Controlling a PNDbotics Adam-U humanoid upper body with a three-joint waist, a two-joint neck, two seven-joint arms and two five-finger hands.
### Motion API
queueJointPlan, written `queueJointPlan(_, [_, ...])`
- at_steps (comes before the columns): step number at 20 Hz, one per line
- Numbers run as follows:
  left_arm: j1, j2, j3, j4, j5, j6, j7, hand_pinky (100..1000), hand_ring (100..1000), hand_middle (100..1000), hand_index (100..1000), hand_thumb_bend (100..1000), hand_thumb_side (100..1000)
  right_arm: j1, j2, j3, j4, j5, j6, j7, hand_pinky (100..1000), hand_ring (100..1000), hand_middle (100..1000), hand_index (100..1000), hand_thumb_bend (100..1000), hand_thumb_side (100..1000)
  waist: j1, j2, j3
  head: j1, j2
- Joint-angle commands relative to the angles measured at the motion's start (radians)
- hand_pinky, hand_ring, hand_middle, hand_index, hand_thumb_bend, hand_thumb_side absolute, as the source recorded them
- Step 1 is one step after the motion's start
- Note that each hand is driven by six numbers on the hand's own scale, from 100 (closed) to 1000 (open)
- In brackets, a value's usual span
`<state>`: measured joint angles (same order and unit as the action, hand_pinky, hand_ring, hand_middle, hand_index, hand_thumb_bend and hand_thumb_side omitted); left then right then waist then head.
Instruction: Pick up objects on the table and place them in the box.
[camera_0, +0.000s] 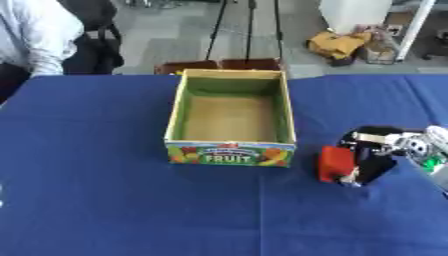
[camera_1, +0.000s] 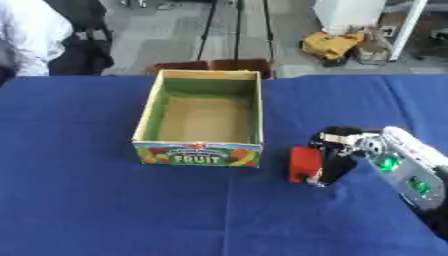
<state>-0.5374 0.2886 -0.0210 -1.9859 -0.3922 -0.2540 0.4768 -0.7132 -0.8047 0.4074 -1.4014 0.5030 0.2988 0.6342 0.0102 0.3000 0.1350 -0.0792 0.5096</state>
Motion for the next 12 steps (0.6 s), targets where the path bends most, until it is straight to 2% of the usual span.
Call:
queueJointPlan(1, [-0.013,0.01,0.004,-0.014,0.0,0.004,0.001,824,905,873,973,100,968,-0.015,-0.03,-0.012,-0.026,0.002,0.007,-0.023,525,623,557,661,275,289,-0.012,-0.003,-0.002,0.001,-0.002])
queueJointPlan(5, [-0.012,0.011,0.004,-0.014,0.0,0.006,0.002,823,904,872,972,100,966,-0.019,-0.037,-0.026,-0.051,-0.006,0.021,-0.049,476,602,515,615,197,265,-0.012,-0.004,-0.003,0.002,-0.001])
queueJointPlan(12, [-0.011,0.012,0.004,-0.014,-0.001,0.008,0.004,823,904,872,972,100,967,-0.026,-0.054,-0.056,-0.118,-0.048,0.061,-0.078,436,571,483,582,118,259,-0.014,-0.005,-0.006,0.004,0.0])
